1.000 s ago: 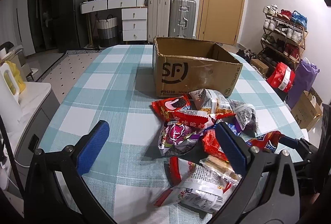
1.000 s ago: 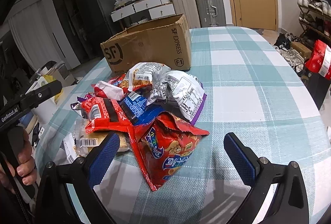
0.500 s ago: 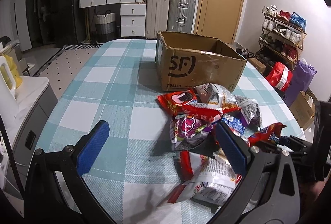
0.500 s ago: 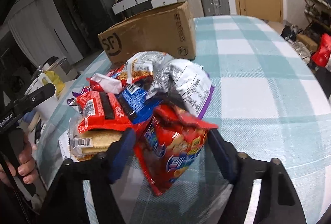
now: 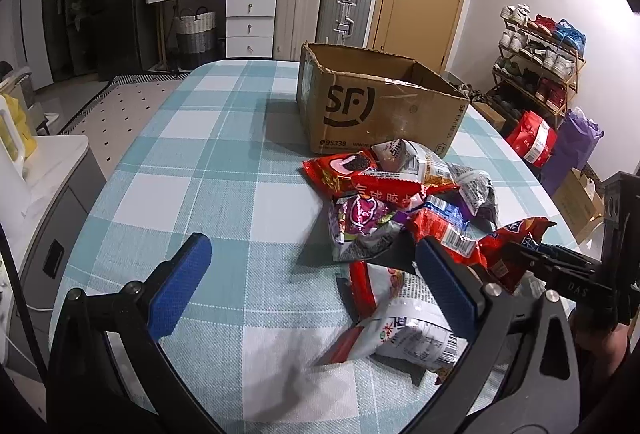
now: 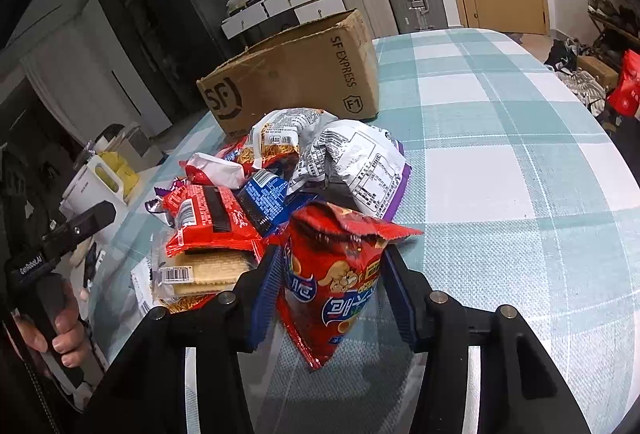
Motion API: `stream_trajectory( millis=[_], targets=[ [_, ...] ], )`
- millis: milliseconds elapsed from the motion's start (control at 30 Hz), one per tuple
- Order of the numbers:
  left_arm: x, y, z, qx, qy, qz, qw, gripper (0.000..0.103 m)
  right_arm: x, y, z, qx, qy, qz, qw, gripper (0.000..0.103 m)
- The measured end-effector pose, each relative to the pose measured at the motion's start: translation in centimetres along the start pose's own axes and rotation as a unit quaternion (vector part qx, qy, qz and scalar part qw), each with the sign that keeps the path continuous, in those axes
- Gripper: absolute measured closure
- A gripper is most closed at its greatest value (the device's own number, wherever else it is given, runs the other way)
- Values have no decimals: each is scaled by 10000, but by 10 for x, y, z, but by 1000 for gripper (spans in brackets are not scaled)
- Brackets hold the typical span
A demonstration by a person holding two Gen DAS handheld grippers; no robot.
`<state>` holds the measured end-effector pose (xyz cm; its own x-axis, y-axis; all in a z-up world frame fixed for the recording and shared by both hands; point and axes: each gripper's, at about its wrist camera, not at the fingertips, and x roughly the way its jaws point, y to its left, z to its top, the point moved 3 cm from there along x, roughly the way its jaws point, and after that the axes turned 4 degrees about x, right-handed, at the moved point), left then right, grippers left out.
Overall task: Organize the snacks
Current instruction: 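Grasp the white printed snack bag with the left gripper while the right gripper grasps the red snack bag, then lift the white bag with the left gripper while the right gripper carries the red bag toward the box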
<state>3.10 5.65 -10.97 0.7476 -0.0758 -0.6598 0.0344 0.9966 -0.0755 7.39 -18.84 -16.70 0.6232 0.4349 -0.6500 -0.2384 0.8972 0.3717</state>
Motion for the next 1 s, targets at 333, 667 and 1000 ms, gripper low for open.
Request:
stream_trajectory(
  millis=[333,667,1000],
  targets=[
    [0,-10,-6,76,165,-152,9997,1,-6,-1,-7,24,-35,164,9999,54],
    [2,-13,-10,128,298,-211,9993,1,-12,-5,-6,199,-154,353,9991,55],
    [7,-26,-24,269,565,-647,9959,1,-25,-11,-4,315,-306,404,9982,55]
  ],
)
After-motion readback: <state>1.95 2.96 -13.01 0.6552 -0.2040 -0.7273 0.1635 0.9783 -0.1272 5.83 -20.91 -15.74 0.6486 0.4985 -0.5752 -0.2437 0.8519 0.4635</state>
